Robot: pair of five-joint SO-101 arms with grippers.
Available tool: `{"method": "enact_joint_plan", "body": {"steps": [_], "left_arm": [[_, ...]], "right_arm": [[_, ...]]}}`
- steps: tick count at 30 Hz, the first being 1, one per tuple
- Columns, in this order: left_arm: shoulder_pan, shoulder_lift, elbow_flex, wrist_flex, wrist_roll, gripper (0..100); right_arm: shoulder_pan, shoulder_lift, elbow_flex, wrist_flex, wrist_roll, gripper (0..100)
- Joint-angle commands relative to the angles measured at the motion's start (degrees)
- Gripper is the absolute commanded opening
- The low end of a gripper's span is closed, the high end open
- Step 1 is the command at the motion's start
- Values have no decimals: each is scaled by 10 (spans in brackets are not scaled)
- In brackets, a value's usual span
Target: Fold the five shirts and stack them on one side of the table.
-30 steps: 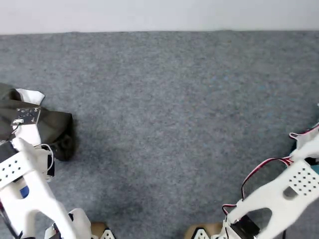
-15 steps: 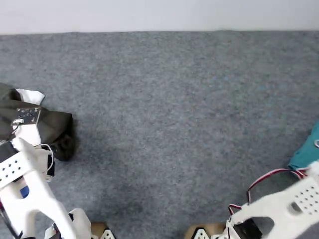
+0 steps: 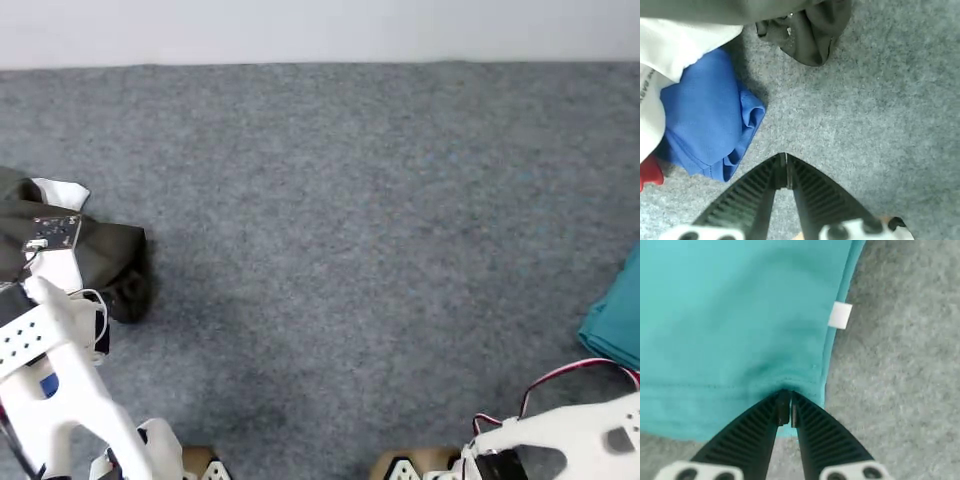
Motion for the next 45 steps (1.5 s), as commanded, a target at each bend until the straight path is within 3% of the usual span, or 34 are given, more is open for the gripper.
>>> {"method": "enact_joint_plan", "body": {"steps": [1,12,22,31,45], "left_arm": [[4,-18,-7,-7,-3,7],[4,-15,-6,-23,-4,7],[4,-15,-7,-24,-4,7],[4,-15,-7,-32,-4,7],[53,-18,-7,-30,-2,7]], "right_arm": [[4,-7,-8,-16,3,9],[-1,-137,-8,37,3,9],[-7,-15,-4,-100,6,9],[7,29,-9,38,7,9],[11,-204,-9,47,3,9]]}}
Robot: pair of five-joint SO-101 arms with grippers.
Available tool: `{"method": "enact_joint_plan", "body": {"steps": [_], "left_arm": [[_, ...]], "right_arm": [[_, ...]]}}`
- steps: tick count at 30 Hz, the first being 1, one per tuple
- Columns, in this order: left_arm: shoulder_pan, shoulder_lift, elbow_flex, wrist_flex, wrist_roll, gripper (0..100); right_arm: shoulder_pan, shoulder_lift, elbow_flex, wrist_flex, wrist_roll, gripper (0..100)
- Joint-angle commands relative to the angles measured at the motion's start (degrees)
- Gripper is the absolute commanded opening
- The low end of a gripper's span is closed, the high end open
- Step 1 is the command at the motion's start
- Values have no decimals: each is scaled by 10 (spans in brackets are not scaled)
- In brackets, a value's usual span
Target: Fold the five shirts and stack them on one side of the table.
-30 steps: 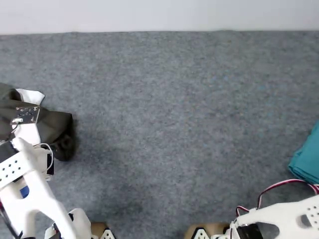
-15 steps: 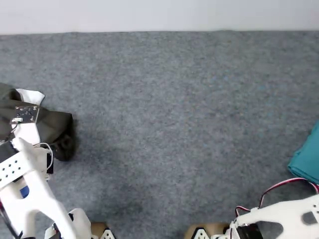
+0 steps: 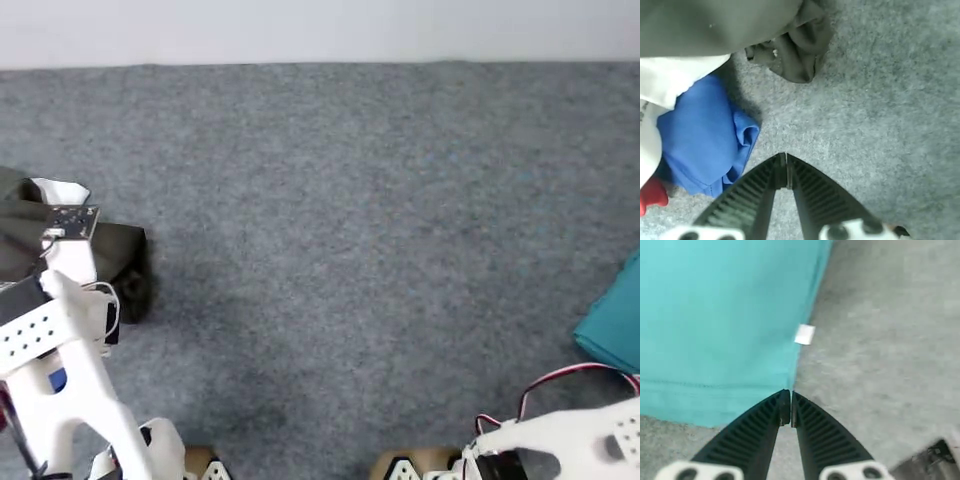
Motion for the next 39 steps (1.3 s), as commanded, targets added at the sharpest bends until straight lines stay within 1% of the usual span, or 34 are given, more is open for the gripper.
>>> {"method": "enact_joint_plan", "body": {"steps": [1,5,9,11,14,18,20,22,25,27,29,32,34,39], "left_arm": [[4,-18,-7,-9,-2,7],[4,-18,-7,-8,-1,8],[2,-18,-37,-5,1,8],[1,-18,-67,-5,3,8],[1,-18,-116,-9,40,8],[1,-14,-163,-11,58,8],[1,-14,-168,-34,58,9],[1,-13,-167,-63,56,38],[1,-12,-167,-114,56,148],[-4,-10,-167,-151,54,189],[-5,14,-169,-185,44,203],[-6,88,-173,-228,-1,205],[-6,143,-185,-251,-14,205],[-6,288,-258,-277,-41,205]], "right_arm": [[-8,-101,-9,7,2,9],[-22,-148,-6,10,2,9],[-48,-182,-7,80,0,9],[-70,-201,-7,122,-23,9],[-111,-222,-7,167,-67,9],[-158,-251,-4,174,-110,9],[-182,-267,-1,175,-113,9],[-208,-288,21,175,-114,9],[-241,-332,83,175,-114,9],[-262,-365,133,175,-114,9],[-284,-399,190,174,-114,9],[-317,-445,269,173,-115,9],[-338,-472,315,173,-115,9],[-379,-507,385,172,-115,9]]}}
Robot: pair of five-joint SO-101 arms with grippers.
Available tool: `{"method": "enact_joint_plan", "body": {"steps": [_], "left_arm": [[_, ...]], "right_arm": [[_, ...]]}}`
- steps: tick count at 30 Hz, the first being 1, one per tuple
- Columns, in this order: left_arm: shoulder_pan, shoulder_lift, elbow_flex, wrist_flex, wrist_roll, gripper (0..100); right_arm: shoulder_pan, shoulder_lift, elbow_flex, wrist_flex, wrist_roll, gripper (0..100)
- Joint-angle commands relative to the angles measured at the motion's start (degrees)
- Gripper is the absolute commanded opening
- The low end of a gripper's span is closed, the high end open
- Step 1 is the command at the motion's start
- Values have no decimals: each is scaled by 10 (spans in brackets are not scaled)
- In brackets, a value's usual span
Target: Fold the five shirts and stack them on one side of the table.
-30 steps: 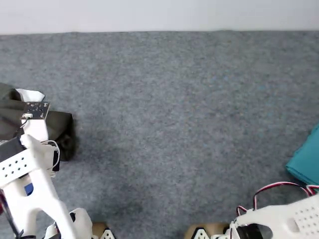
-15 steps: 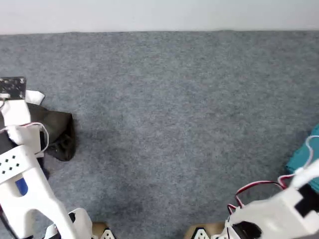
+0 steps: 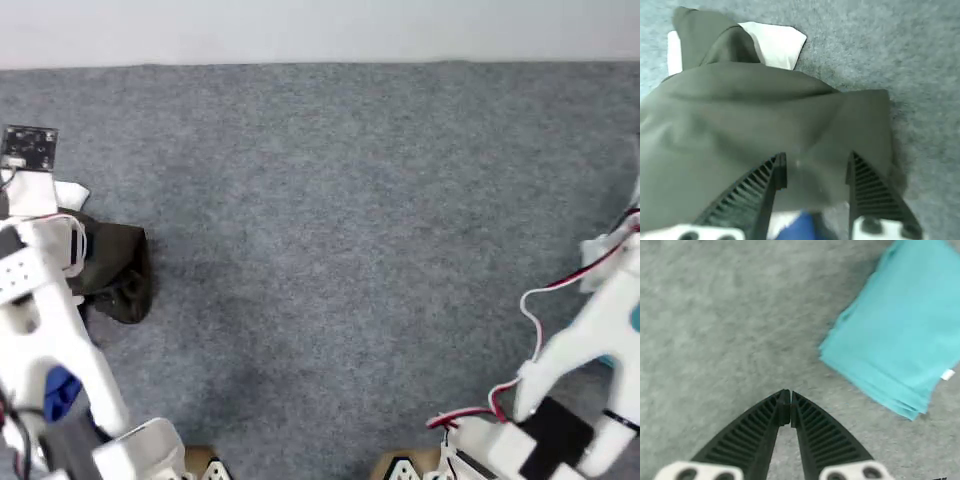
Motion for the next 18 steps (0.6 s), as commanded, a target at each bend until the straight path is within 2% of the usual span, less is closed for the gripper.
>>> {"method": "enact_joint_plan", "body": {"steps": [1,6,10,14,18], "left_arm": [[-3,90,-75,-17,-24,205],[-3,215,-142,-16,-53,168],[1,270,-174,-14,-93,6],[1,246,-198,31,-100,4],[2,170,-248,104,-98,4]], "right_arm": [[-27,-44,23,22,-7,9],[-34,-48,33,22,-7,9],[-31,-50,33,23,-7,9],[-30,-50,33,23,-9,9],[-32,-50,33,23,-45,9]]}}
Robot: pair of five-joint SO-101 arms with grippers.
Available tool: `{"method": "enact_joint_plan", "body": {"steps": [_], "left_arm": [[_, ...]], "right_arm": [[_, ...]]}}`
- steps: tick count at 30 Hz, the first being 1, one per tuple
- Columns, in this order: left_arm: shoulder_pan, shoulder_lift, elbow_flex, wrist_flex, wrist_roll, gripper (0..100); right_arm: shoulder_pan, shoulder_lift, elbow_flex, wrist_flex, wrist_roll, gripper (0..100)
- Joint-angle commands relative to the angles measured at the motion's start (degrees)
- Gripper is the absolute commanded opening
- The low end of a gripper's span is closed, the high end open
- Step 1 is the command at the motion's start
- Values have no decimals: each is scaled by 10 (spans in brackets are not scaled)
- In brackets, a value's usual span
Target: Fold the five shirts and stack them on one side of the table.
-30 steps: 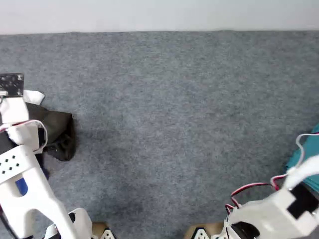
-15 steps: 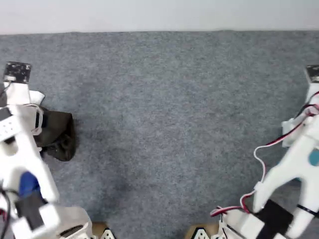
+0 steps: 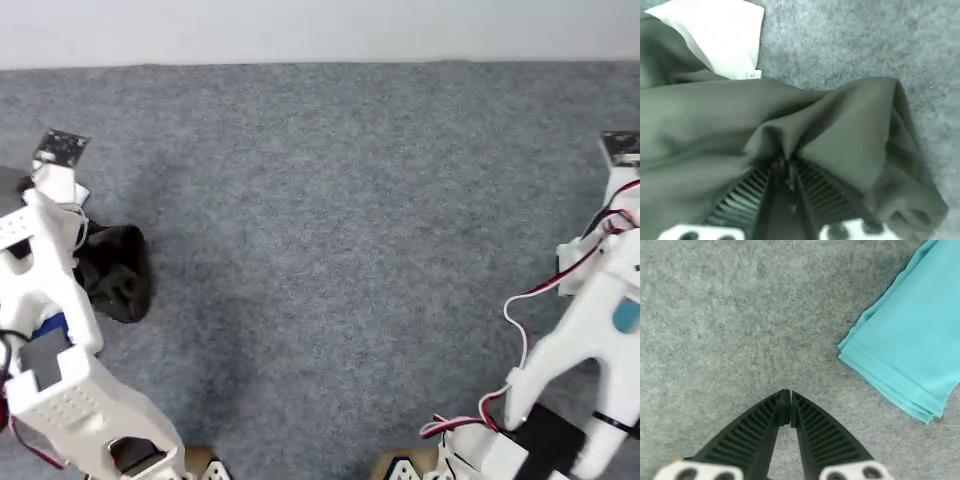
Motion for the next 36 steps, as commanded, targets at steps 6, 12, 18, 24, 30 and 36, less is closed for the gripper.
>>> {"method": "enact_joint_plan", "body": {"steps": [6,12,18,24,30,36], "left_arm": [[55,-254,-102,98,52,5],[206,-413,-106,84,136,5],[396,-479,-105,87,211,5],[498,-509,-81,99,229,5],[471,-512,58,149,229,5],[350,-511,220,125,211,52]], "right_arm": [[-3,-30,-4,23,-33,9],[-4,-76,-3,24,-33,9],[-5,-130,28,24,-31,9],[-5,-202,120,23,-7,9],[-5,-255,171,23,41,9],[-29,-268,193,23,47,9]]}}
